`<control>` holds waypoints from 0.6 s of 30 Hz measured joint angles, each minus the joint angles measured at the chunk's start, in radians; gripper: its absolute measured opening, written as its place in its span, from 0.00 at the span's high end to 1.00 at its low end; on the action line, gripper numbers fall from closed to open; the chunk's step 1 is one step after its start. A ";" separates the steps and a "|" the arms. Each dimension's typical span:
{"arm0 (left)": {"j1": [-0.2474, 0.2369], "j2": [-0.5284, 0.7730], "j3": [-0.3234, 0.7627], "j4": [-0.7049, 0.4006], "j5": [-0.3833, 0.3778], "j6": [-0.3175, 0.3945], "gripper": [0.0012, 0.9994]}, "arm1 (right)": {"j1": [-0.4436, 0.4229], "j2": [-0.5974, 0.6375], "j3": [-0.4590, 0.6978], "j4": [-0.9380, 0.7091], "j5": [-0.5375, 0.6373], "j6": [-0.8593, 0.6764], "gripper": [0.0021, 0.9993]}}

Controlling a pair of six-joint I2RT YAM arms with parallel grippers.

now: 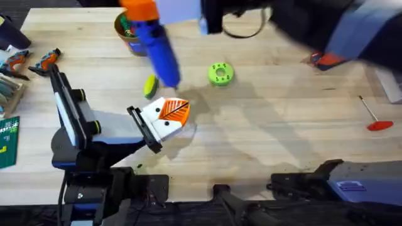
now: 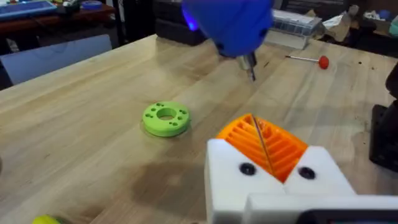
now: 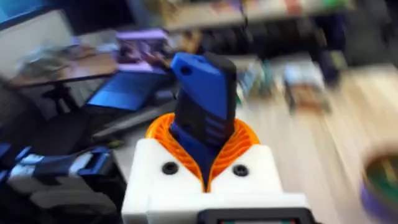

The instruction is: Pick up the gripper from the table and insert it into the empty holder that is missing its gripper. Then pick up a screw, insert it into the mounting hole, and use the screwdriver to tighten it. Finally, clean up the table by picking up the vegetable and placing it into the bucket.

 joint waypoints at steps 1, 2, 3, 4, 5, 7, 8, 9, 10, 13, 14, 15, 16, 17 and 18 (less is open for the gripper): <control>0.000 0.000 0.000 0.000 0.001 0.000 0.99 | -0.016 0.000 0.043 -0.153 0.036 -0.041 0.98; 0.000 0.000 0.000 0.000 0.000 0.000 0.99 | -0.033 0.000 0.087 -0.295 0.078 -0.090 0.98; 0.000 0.000 0.000 0.000 0.000 0.000 0.99 | -0.053 0.000 0.138 -0.434 0.130 -0.141 0.98; 0.000 0.000 0.000 0.000 0.000 0.000 0.99 | -0.069 0.000 0.181 -0.542 0.175 -0.187 0.98; 0.000 0.000 0.000 0.000 0.000 0.000 0.99 | -0.086 0.000 0.230 -0.640 0.221 -0.235 0.98; 0.000 0.000 0.000 0.000 0.000 0.000 0.99 | -0.117 0.000 0.317 -0.791 0.309 -0.319 0.98; 0.000 0.000 0.000 0.000 0.000 0.000 0.99 | -0.131 0.000 0.350 -0.848 0.348 -0.352 0.98; 0.000 0.000 0.000 0.000 0.000 0.000 0.99 | -0.147 -0.003 0.384 -0.909 0.394 -0.389 0.98; 0.000 0.000 0.000 0.000 0.000 0.000 0.99 | -0.162 -0.008 0.406 -0.955 0.440 -0.422 0.98; 0.000 0.000 0.000 0.000 0.000 0.000 0.99 | -0.211 -0.026 0.432 -1.062 0.573 -0.524 0.98; 0.000 0.000 0.000 0.000 0.000 0.000 0.99 | -0.226 -0.029 0.436 -1.101 0.621 -0.565 0.98; 0.000 0.000 0.000 0.000 0.000 0.000 0.99 | -0.240 -0.030 0.438 -1.137 0.664 -0.603 0.98; 0.000 0.000 0.000 0.000 0.000 0.000 0.99 | -0.255 -0.029 0.439 -1.185 0.717 -0.656 0.98; 0.000 0.000 0.000 0.000 0.000 0.001 0.99 | -0.265 -0.029 0.439 -1.223 0.757 -0.698 0.98; 0.000 0.000 0.000 0.000 0.000 0.000 0.99 | -0.277 -0.026 0.439 -1.269 0.804 -0.748 0.98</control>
